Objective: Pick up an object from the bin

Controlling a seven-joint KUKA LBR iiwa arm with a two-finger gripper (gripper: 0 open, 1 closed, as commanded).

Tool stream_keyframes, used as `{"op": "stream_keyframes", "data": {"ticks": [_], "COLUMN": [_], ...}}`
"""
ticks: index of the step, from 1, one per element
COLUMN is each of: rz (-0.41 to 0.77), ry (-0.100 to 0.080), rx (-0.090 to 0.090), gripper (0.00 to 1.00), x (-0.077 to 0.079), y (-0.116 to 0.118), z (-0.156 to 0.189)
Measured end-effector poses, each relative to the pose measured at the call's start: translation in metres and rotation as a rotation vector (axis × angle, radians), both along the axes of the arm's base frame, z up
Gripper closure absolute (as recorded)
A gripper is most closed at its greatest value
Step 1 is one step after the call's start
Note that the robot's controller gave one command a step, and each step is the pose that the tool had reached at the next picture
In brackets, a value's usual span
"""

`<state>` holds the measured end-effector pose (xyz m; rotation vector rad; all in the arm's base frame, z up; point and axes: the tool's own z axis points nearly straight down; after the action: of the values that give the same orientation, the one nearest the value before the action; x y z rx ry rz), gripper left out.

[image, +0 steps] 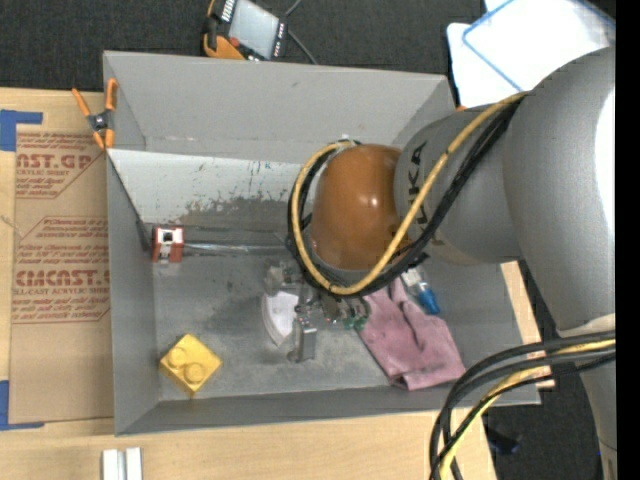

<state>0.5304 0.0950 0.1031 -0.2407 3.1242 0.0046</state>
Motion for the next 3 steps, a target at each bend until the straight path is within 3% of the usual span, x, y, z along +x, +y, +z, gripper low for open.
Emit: {"op": "stream_keyframes", "data": {"ticks": [1, 2, 3], "rz": [0.069, 0.106, 0.084], "ry": [-0.005, -0.013, -0.013], "rx": [0.001, 0.004, 0.002], "gripper": [1.0, 1.0, 1.0], "x": [-0.01, -0.011, -0.013], "y": [0.0, 0.004, -0.013], "z": [-0.007, 0.018, 0.082]}}
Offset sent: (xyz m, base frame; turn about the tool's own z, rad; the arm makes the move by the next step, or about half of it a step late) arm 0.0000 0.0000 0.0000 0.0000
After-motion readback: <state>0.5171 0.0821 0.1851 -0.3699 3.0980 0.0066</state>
